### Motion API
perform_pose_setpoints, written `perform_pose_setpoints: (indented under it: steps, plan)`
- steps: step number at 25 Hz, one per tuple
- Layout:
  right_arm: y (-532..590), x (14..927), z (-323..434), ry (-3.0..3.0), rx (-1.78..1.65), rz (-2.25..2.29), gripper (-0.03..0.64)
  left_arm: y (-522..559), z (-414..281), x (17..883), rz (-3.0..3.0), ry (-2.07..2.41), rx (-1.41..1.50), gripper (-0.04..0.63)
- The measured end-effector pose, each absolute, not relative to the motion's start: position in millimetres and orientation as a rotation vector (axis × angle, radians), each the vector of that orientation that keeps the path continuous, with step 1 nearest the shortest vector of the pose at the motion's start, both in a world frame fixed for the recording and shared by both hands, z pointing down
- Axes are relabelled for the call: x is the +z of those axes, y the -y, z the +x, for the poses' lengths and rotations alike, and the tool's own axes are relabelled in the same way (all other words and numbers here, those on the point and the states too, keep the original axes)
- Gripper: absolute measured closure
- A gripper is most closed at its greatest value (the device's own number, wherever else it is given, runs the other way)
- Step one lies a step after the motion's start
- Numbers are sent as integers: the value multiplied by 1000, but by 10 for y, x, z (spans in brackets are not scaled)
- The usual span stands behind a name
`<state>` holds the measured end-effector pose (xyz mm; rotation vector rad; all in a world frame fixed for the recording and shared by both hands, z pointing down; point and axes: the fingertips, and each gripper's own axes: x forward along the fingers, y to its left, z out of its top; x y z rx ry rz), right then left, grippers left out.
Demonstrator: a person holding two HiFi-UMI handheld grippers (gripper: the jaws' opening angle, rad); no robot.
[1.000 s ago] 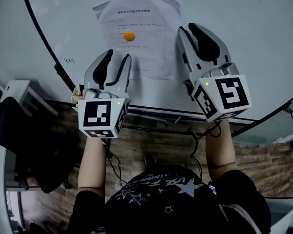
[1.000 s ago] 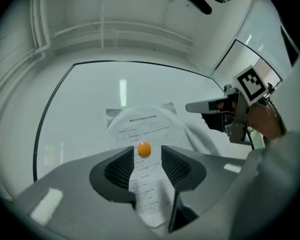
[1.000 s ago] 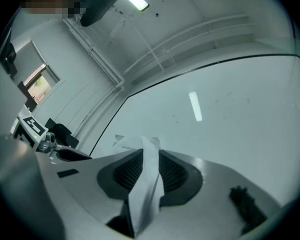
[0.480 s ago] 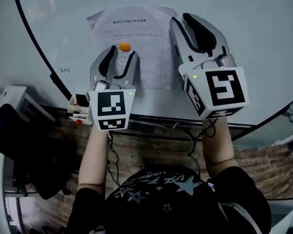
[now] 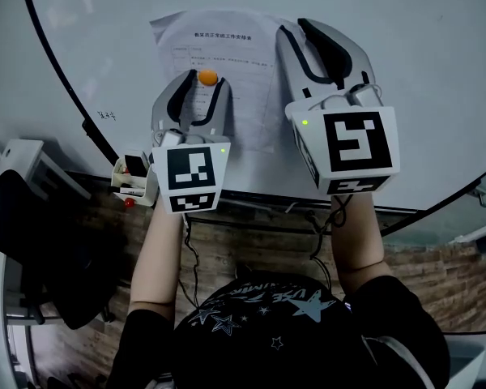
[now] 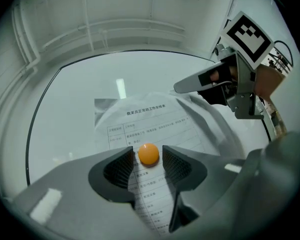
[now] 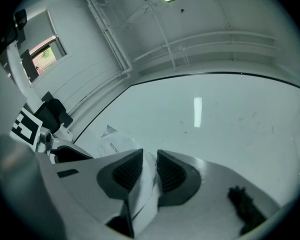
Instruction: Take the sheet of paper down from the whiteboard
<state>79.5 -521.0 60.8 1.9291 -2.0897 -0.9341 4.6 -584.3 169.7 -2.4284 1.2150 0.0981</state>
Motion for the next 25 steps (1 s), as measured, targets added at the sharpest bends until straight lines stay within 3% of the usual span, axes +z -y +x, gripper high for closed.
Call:
perform_pose_setpoints:
  steps: [8,13,25]
  plan:
    - [5256,754,897,2035,-905,1959,525,5838,99,1665,-2423,-1215,108,463]
    - [5273,727,952,2002,-923,1992,595,5839,93,1670,-2438,-1203,110,466]
    - [5143,771,852,2117,-930,1941,601,5631,25,1732,-2433,-1196,133,466]
